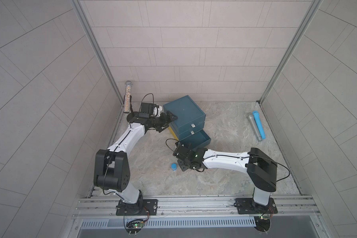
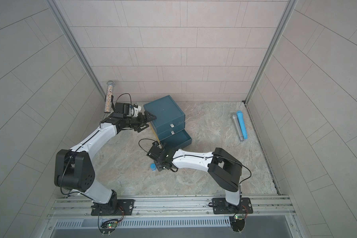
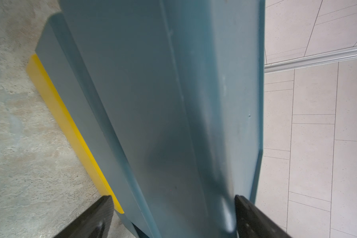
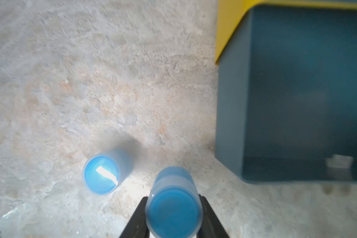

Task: Put the paint cans in the drawer according to color
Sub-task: Pick up the paint can at the center of the board, then place the paint can in the drawer.

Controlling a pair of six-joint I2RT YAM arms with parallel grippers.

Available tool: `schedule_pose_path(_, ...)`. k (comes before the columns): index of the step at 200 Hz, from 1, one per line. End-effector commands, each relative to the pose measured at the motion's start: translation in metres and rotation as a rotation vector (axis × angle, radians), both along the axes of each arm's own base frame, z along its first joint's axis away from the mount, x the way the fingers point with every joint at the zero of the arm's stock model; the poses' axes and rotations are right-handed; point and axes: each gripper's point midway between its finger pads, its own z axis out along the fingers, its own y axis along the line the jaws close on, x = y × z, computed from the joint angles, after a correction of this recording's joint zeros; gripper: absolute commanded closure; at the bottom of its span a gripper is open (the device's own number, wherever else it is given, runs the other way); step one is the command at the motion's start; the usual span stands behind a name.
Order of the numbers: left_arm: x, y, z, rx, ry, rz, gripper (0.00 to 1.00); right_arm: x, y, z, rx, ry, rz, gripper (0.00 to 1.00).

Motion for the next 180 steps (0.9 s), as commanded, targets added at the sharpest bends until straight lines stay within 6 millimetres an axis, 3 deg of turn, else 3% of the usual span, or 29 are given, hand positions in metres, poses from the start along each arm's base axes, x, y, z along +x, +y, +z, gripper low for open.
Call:
schedule_pose_path(1,-0.009,0.01,-0.033,0.071,0.111,0.031,0.03,0.005,-0.016,0.044,-0.012,-0.085,0.005,0.74)
schedule_pose_path(45,-0.009,0.01,-0.031,0.067,0.108,0.03,0.03,0.026,-0.056,0.086,-0.009,-0.171,-0.054,0.7)
schedule_pose_path(82,-0.009,0.01,-0.031,0.067,0.106,0.031,0.03,0.059,-0.072,0.086,-0.011,-0.17,-0.084,0.7)
schedule_pose_path(113,-0.009,0.011,-0.031,0.069,0.105,0.035,0.03,0.082,-0.06,0.067,0.019,-0.151,-0.081,0.71)
schedule_pose_path(141,-0.009,0.01,-0.032,0.067,0.109,0.031,0.03,0.099,-0.05,0.036,-0.012,-0.117,-0.082,0.73)
schedule_pose_path(180,-0.009,0.01,-0.031,0.068,0.104,0.031,0.03,0.103,-0.041,0.002,-0.021,-0.081,-0.085,0.71)
